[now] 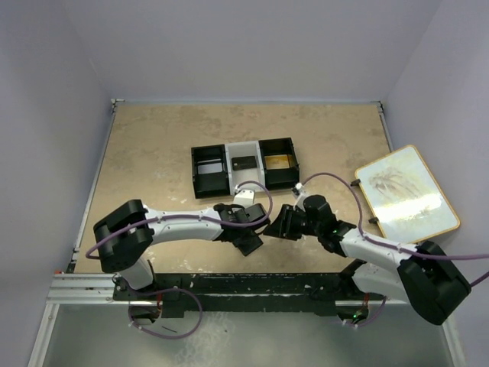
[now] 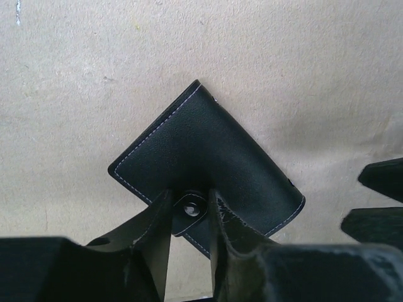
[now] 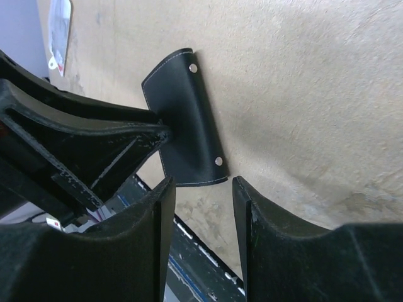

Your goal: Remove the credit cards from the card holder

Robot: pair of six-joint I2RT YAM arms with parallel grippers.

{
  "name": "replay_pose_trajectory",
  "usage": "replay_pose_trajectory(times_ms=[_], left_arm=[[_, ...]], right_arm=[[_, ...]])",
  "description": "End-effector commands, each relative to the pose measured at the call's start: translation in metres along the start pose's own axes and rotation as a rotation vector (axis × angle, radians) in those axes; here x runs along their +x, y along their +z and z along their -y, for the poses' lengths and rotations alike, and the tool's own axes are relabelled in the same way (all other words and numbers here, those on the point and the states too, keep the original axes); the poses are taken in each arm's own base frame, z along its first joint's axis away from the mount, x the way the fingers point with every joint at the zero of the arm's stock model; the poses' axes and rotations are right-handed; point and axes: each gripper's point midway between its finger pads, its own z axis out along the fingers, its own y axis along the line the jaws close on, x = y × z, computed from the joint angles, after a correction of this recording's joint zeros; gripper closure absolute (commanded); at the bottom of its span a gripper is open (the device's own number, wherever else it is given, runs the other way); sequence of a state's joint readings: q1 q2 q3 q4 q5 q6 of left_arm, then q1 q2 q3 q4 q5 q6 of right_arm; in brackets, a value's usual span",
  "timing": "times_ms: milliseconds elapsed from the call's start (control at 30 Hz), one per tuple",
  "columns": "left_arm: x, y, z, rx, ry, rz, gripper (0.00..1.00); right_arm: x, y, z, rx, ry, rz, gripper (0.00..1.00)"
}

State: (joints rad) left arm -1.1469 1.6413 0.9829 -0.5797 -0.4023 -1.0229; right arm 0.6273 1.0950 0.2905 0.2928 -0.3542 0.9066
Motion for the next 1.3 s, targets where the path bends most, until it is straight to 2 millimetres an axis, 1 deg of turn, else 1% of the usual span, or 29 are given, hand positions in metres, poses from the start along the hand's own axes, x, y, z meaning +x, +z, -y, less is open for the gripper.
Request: replay_pose_trajectory(times_ms=[0, 100, 233, 300, 367, 433, 533, 667, 733, 867, 967, 1000, 1067, 1133, 1167, 1267], left_arm=[[0.006, 0.002, 0.0, 0.002, -0.007, 0.001, 0.82], [0.005, 0.001, 0.002, 0.024, -0.014, 0.012, 0.9], [0.001, -0.003, 0.002, 0.043, -0.031, 0.036, 0.92], [-0.003, -0.007, 0.001, 0.048, -0.037, 0.053, 0.92], [-0.008, -0.012, -0.001, 0.056, -0.053, 0.078, 0.88], [-0.013, -0.017, -0.004, 0.062, -0.074, 0.106, 0.8], [-0.016, -0.022, -0.014, 0.049, -0.098, 0.135, 0.72], [-0.013, -0.023, -0.024, 0.023, -0.121, 0.14, 0.67], [-0.011, -0.023, -0.026, 0.019, -0.125, 0.135, 0.66], [-0.006, -0.023, -0.027, 0.021, -0.129, 0.115, 0.66], [-0.004, -0.022, -0.026, 0.031, -0.131, 0.104, 0.63], [-0.003, -0.021, -0.026, 0.029, -0.132, 0.103, 0.6], [-0.004, -0.022, -0.024, 0.038, -0.14, 0.107, 0.52], [-0.009, -0.025, -0.017, 0.068, -0.151, 0.119, 0.46], [-0.014, -0.028, -0.012, 0.089, -0.162, 0.131, 0.41], [-0.021, -0.033, -0.006, 0.109, -0.175, 0.148, 0.31]], right_arm=[[0.004, 0.008, -0.017, -0.06, -0.042, -0.035, 0.55], [0.01, 0.018, -0.016, -0.04, -0.059, -0.074, 0.55], [0.021, 0.029, -0.018, -0.011, -0.086, -0.121, 0.54], [0.021, 0.034, -0.017, 0.014, -0.089, -0.127, 0.53], [0.02, 0.036, -0.016, 0.032, -0.1, -0.128, 0.52], [0.017, 0.037, -0.018, 0.047, -0.116, -0.122, 0.51], [0.013, 0.038, -0.015, 0.079, -0.136, -0.117, 0.5], [0.012, 0.04, -0.012, 0.11, -0.146, -0.128, 0.5], [0.012, 0.041, -0.012, 0.112, -0.147, -0.129, 0.49], [0.011, 0.04, -0.015, 0.107, -0.151, -0.123, 0.49], [0.009, 0.04, -0.017, 0.106, -0.157, -0.118, 0.49], [0.009, 0.04, -0.017, 0.106, -0.158, -0.118, 0.49], [0.007, 0.04, -0.019, 0.102, -0.163, -0.116, 0.49], [0.006, 0.04, -0.021, 0.101, -0.166, -0.113, 0.49], [0.005, 0.039, -0.022, 0.101, -0.167, -0.11, 0.49], [0.003, 0.04, -0.024, 0.098, -0.175, -0.102, 0.48]])
